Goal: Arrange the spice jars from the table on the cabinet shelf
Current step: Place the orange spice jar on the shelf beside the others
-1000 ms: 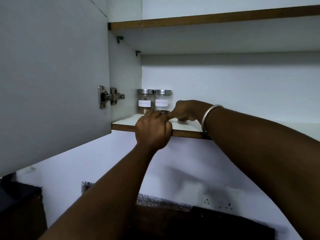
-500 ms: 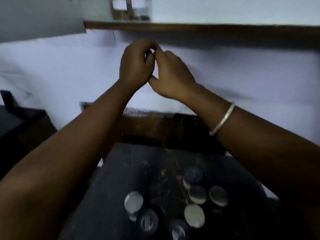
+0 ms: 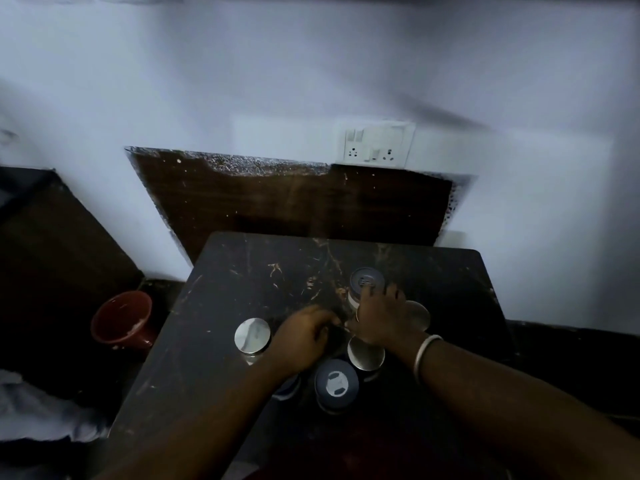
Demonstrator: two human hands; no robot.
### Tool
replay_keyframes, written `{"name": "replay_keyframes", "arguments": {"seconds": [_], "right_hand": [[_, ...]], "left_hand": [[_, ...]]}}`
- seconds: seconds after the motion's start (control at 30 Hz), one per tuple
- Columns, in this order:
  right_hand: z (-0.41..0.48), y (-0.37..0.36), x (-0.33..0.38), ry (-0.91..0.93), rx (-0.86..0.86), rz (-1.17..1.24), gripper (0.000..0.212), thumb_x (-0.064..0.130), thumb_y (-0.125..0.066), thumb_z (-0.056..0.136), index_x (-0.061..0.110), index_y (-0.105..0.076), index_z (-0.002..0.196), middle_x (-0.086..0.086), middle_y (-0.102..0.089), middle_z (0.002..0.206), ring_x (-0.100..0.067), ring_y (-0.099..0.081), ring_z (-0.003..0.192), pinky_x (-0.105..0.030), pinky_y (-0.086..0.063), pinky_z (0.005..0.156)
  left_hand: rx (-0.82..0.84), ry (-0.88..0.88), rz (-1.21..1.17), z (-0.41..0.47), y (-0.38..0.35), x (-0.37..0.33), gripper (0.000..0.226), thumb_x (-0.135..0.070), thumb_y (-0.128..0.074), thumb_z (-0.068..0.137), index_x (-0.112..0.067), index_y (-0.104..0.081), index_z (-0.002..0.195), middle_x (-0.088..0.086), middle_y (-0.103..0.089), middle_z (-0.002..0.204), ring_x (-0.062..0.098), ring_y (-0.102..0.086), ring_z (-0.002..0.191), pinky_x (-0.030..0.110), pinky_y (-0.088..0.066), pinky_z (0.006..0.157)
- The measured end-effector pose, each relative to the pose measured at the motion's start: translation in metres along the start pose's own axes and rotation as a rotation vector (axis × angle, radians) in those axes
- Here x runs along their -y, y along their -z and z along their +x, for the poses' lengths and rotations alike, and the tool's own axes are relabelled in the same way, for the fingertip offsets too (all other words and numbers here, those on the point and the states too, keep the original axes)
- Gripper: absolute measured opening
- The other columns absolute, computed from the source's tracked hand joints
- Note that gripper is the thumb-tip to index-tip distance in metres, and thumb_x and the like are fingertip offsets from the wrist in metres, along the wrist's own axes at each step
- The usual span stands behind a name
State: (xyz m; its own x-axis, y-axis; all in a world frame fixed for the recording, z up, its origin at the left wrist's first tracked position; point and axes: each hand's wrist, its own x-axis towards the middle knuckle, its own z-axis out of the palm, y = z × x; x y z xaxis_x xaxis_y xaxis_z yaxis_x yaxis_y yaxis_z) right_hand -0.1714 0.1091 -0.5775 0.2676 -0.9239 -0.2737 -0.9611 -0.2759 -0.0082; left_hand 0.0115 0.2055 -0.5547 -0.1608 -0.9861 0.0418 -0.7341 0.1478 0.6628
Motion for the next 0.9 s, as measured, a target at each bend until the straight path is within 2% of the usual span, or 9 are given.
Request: {"name": "replay_keyframes", "arguments": {"seconds": [0.17,0.33,0.47,0.53,0.63,0.77,0.83,0.9], "right_hand": [[0.008,-0.017,-0.004,-0.014,-0.043,-0.037,0.09,0.065,-0.061,0.08,0.015,-0.032,0.149,-0.022,-0.052,0.145,-0.042,-0.048,0.127,-0.051,-0.037,0.104],[0.012,-0.008,-0.01,-0.004,-0.039,0.05,0.091,0.062,-0.067,0.079,0.016,-0.033,0.15,-0.019,-0.055,0.142,-0.039,-0.051,0.127,-0.049,-0.041,0.103],[0.013,0.022,-0.009,0.042,-0.032,0.241,0.076,0.052,-0.082,0.071,0.024,-0.046,0.132,-0.005,-0.059,0.133,-0.031,-0.054,0.122,-0.043,-0.051,0.096],[0.013,0.048,-0.006,0.091,-0.052,0.302,0.074,0.051,-0.085,0.07,0.027,-0.045,0.128,-0.002,-0.06,0.127,-0.026,-0.059,0.115,-0.042,-0.056,0.09],[0.005,0.099,-0.004,0.206,-0.079,0.41,0.07,0.045,-0.086,0.072,0.028,-0.046,0.127,0.0,-0.06,0.12,-0.017,-0.063,0.102,-0.038,-0.059,0.083],[-0.021,0.175,0.002,0.368,-0.131,0.589,0.062,0.047,-0.083,0.068,0.031,-0.051,0.118,0.007,-0.063,0.105,-0.011,-0.067,0.09,-0.033,-0.063,0.073],[-0.038,0.208,0.005,0.425,-0.186,0.694,0.067,0.055,-0.081,0.059,0.034,-0.053,0.117,0.009,-0.066,0.101,-0.006,-0.068,0.087,-0.027,-0.06,0.067],[-0.052,0.232,0.008,0.471,-0.303,0.803,0.068,0.062,-0.078,0.055,0.034,-0.057,0.113,0.01,-0.069,0.1,-0.003,-0.069,0.088,-0.022,-0.057,0.069]], "left_hand": [[0.053,0.093,-0.026,-0.007,-0.007,0.009,0.04,-0.015,-0.051,0.083,-0.021,-0.072,0.117,0.0,-0.07,0.118,0.016,-0.065,0.108,0.043,-0.057,0.092],[0.047,0.095,-0.049,-0.003,-0.006,0.016,0.035,-0.006,-0.059,0.092,-0.021,-0.07,0.121,0.001,-0.07,0.12,0.016,-0.066,0.108,0.043,-0.056,0.096],[-0.009,0.088,-0.094,0.009,0.002,0.017,0.031,-0.007,-0.06,0.096,-0.019,-0.068,0.123,0.0,-0.069,0.119,0.013,-0.065,0.108,0.043,-0.056,0.098],[-0.05,0.09,-0.18,0.019,0.012,0.012,0.027,-0.013,-0.06,0.099,-0.028,-0.065,0.121,-0.005,-0.068,0.116,0.007,-0.066,0.104,0.042,-0.058,0.095],[-0.094,0.082,-0.377,0.038,0.034,-0.005,0.025,-0.027,-0.059,0.103,-0.041,-0.059,0.124,-0.012,-0.067,0.118,-0.004,-0.066,0.107,0.032,-0.059,0.092],[-0.048,-0.036,-0.64,0.059,0.074,-0.041,0.04,-0.037,-0.05,0.106,-0.025,-0.053,0.143,-0.004,-0.066,0.133,0.012,-0.065,0.123,0.026,-0.056,0.096],[-0.055,-0.11,-0.731,0.061,0.094,-0.063,0.052,-0.049,-0.047,0.103,-0.017,-0.053,0.143,0.007,-0.065,0.136,0.022,-0.064,0.125,0.029,-0.055,0.097],[-0.123,-0.165,-0.841,0.059,0.11,-0.089,0.063,-0.061,-0.046,0.1,-0.011,-0.057,0.138,0.017,-0.065,0.134,0.03,-0.065,0.124,0.037,-0.056,0.1]]}}
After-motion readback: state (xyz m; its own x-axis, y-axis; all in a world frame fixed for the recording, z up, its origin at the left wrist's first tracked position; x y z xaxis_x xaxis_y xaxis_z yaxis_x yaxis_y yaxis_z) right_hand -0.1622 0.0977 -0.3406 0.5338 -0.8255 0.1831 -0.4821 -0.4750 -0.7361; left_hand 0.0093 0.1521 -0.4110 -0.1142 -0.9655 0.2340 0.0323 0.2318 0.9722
